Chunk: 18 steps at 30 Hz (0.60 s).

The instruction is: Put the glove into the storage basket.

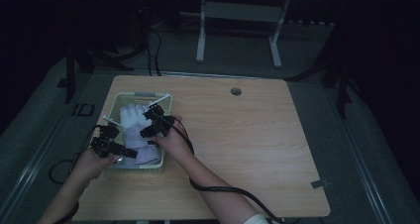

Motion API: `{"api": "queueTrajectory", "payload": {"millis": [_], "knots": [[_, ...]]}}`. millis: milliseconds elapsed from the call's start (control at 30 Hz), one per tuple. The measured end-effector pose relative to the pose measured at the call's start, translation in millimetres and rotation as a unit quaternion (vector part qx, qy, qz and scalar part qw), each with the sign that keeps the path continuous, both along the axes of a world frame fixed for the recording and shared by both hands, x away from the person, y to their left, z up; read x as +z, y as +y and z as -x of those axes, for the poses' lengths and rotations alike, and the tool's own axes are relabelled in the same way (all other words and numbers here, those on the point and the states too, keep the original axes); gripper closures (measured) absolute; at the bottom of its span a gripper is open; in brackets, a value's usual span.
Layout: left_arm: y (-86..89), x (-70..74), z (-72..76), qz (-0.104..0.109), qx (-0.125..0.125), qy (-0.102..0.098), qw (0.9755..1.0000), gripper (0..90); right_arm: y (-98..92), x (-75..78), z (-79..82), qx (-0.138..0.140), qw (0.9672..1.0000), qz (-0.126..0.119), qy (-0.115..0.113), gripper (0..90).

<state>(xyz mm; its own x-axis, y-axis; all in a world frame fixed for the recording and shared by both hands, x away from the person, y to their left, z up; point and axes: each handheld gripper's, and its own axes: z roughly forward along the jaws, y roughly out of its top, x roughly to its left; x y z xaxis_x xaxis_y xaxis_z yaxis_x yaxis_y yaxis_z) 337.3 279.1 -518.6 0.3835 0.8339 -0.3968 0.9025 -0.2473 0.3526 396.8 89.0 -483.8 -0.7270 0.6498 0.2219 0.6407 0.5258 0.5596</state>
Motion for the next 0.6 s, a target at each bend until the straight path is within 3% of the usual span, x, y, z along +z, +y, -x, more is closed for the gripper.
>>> {"api": "queueTrajectory", "payload": {"millis": [100,167,267,333,400,433,467,533,600], "knots": [[2.4,2.4,3.0,-0.004,0.015,-0.019,0.9997,30.4,-5.8,2.8,-0.1,-0.001,0.9999,-0.011,-0.005,43.6],[4.6,3.9,5.3,0.005,0.024,-0.036,0.9991,20.8,-10.3,4.3,-0.6,-0.002,0.9998,-0.018,-0.009,43.0],[4.4,8.9,9.5,-0.021,0.045,-0.078,0.9957,9.2,-16.7,6.5,-2.8,-0.005,0.9996,-0.025,-0.011,41.7],[6.6,11.1,11.9,-0.012,0.058,-0.096,0.9936,5.0,-20.5,8.2,-4.1,-0.004,0.9995,-0.032,-0.005,40.5],[8.8,13.8,13.8,-0.02,0.067,-0.118,0.9905,0.9,-23.7,10.2,-3.9,0.0,0.9993,-0.034,-0.013,38.1],[8.8,13.8,13.8,-0.02,0.067,-0.118,0.9905,0.9,-23.7,10.2,-3.9,0.0,0.9993,-0.034,-0.013,38.1],[10.0,17.4,17.3,-0.018,0.093,-0.147,0.9847,0.9,-25.3,11.3,-3.7,0.002,0.9992,-0.035,-0.017,36.3],[9.4,20.6,20.6,0.005,0.1,-0.164,0.9814,0.8,-31.3,13.6,-3.1,0.026,0.9981,-0.053,-0.019,24.0],[5.3,23.1,24.8,0.021,0.097,-0.181,0.9784,0.8,-34.2,12.8,-0.5,0.048,0.9971,-0.052,-0.03,17.3]]}}
